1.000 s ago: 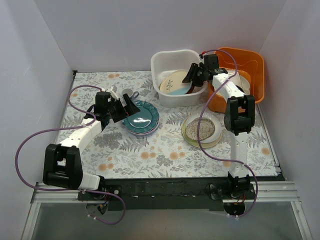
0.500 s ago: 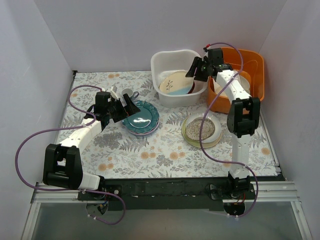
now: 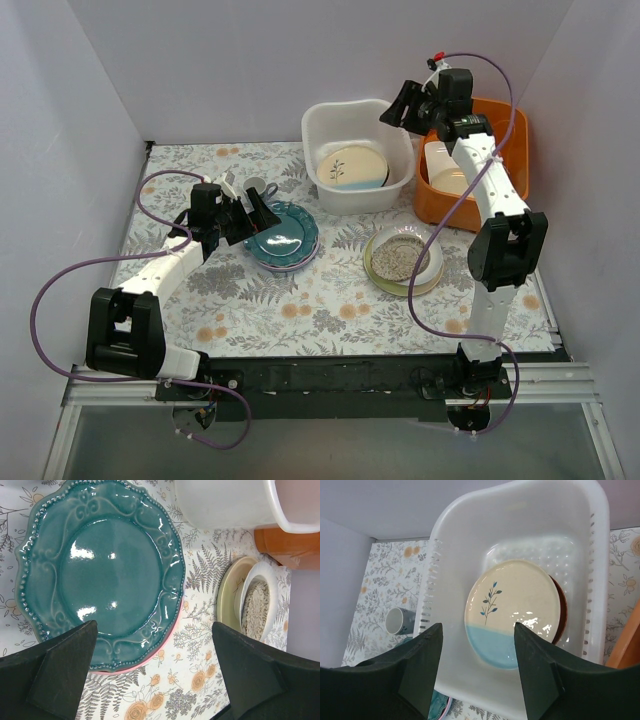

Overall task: Place the plates into the plastic bin on the countertop
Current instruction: Place the plate in the plastic bin.

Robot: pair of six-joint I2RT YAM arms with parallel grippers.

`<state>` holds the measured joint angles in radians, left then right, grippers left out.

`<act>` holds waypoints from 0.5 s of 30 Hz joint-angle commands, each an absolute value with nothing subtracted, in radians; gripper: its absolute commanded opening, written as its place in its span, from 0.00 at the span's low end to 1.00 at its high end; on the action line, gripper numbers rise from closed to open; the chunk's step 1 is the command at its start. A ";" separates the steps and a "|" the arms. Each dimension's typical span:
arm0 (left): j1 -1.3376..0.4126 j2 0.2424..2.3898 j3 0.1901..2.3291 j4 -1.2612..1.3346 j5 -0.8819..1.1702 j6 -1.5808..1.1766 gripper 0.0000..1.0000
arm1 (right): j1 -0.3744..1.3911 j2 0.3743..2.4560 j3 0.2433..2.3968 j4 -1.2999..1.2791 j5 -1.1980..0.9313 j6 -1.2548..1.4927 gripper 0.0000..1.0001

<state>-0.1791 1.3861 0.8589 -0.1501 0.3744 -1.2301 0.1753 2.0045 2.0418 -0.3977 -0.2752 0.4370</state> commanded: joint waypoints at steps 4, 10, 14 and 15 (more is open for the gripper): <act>-0.183 1.350 0.865 -0.156 0.353 -1.216 0.98 | 0.181 1.965 2.003 -0.354 -0.319 0.428 0.67; -0.183 1.354 0.879 -0.190 0.267 -1.213 0.98 | 0.199 1.901 1.921 -0.324 -0.336 0.430 0.67; -0.184 1.347 0.876 -0.219 0.224 -1.219 0.98 | 0.219 1.839 1.818 -0.285 -0.354 0.436 0.66; -0.183 1.345 0.876 -0.225 0.212 -1.220 0.98 | 0.230 1.829 1.797 -0.273 -0.359 0.439 0.66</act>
